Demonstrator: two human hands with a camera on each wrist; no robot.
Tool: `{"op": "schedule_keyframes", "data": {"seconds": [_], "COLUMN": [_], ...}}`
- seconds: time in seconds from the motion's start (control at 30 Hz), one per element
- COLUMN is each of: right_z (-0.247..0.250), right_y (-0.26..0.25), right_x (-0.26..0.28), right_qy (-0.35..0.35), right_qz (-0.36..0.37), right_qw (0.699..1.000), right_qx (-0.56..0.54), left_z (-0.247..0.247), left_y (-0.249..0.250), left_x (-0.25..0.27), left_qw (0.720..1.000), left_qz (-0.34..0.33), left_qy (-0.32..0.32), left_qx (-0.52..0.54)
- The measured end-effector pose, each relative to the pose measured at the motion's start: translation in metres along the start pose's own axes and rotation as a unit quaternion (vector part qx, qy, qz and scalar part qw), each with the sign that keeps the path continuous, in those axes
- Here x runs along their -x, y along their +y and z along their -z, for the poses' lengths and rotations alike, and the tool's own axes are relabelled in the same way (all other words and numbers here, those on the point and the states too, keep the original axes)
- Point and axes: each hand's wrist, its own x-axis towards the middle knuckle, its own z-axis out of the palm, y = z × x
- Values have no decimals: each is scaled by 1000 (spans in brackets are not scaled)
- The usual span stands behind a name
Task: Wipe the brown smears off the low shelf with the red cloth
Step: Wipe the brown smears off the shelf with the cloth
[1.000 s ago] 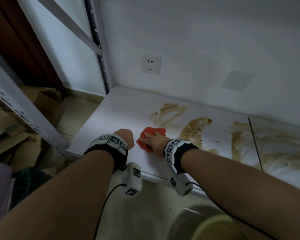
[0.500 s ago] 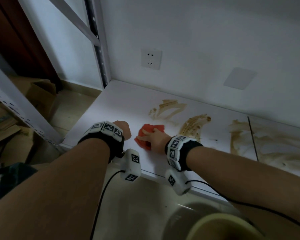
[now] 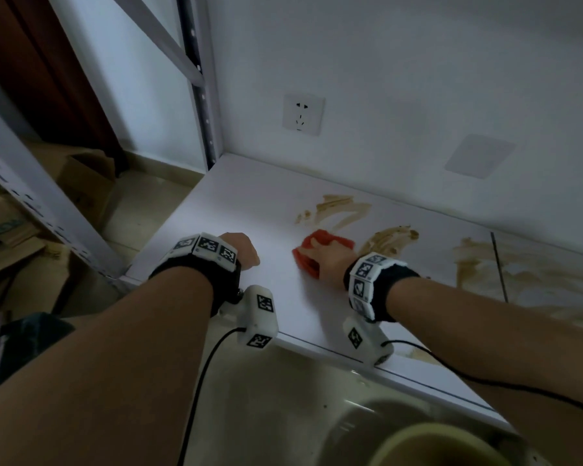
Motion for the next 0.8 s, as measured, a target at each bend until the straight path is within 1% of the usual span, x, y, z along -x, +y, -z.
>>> {"op": "schedule_keyframes", "data": {"seconds": [0.07, 0.1, 0.17, 0.23, 0.27, 0.33, 0.4, 0.47, 0.5, 0.6, 0.7, 0.8], "right_z": [-3, -5, -6, -1, 2, 9, 14, 17, 16, 12, 4, 9], "right_y": [-19, -26, -35, -37, -36, -29, -14, 5, 15, 20, -4, -20], "right_x": [7, 4, -9, -27, -34, -44, -49, -45, -41, -19, -2, -10], "right_qy": [-21, -21, 1, 19, 21, 29, 55, 67, 67, 51, 18, -15], "right_qz": [38, 54, 67, 52, 43, 37, 31, -7, -20, -36, 10, 56], "right_qw": [999, 998, 996, 995, 996, 998, 998, 998, 997, 997, 999, 998], "right_qx": [-5, -19, -56, -81, -76, -34, 7, -21, -32, -45, -44, -2], "left_z": [3, 5, 6, 4, 4, 4, 7, 9, 10, 12, 14, 14], "left_y": [2, 3, 4, 3, 2, 2, 2, 0, 1, 4, 7, 4], "left_x": [2, 4, 7, 7, 7, 8, 11, 10, 11, 7, 4, 4], "left_qw": [1000, 1000, 1000, 1000, 1000, 999, 998, 996, 995, 993, 993, 993], "left_qz": [0, 2, 12, 16, 20, 31, 33, 20, 25, 48, 52, 66], "left_qy": [7, 12, 8, 5, 3, 4, 1, -1, -1, 7, 22, 67], "left_qx": [18, 20, 16, 10, 16, 34, 62, 89, 100, 108, 103, 71]}}
